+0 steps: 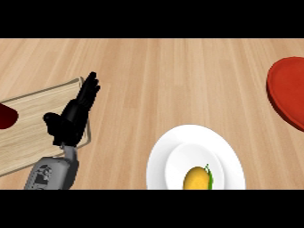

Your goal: Pick the bell pepper from the plate and place it in the bowl

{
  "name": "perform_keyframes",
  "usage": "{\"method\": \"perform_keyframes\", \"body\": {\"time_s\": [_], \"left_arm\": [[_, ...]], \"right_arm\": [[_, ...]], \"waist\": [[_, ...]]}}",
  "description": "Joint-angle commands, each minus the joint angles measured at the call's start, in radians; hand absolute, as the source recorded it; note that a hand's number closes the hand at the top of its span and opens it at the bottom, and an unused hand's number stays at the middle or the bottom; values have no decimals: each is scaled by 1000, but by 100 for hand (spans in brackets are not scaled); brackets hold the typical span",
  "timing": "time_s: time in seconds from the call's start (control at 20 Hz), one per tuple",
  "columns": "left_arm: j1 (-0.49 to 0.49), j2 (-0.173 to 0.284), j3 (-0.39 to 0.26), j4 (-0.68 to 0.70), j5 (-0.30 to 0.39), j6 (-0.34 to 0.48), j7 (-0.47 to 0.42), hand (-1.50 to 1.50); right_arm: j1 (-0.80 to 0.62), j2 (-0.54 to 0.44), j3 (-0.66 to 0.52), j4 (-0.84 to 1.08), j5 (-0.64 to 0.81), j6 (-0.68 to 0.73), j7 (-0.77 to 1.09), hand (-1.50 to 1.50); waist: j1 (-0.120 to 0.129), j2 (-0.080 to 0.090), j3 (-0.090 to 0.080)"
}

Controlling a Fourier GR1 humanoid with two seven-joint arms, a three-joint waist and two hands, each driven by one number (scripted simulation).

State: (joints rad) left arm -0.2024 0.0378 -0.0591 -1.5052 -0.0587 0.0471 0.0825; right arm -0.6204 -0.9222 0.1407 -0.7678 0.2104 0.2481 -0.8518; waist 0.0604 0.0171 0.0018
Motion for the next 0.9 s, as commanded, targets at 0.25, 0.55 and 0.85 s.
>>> {"method": "perform_keyframes", "body": {"time_s": [0.25, 0.55, 0.85], "left_arm": [[8, 11, 9, -32, 18, -17, 20, 0], [3, -4, 4, -5, 0, 4, -4, 0], [39, -13, -9, -43, 1, 5, -11, 0]], "right_arm": [[-78, 18, 78, 253, 62, 208, -241, -150], [-151, 69, 1, 278, -89, 310, -226, -150], [-190, 35, -72, 347, -220, 424, -150, -150]], "waist": [[3, 4, 3], [-13, 0, 2], [-14, -3, 2]]}}
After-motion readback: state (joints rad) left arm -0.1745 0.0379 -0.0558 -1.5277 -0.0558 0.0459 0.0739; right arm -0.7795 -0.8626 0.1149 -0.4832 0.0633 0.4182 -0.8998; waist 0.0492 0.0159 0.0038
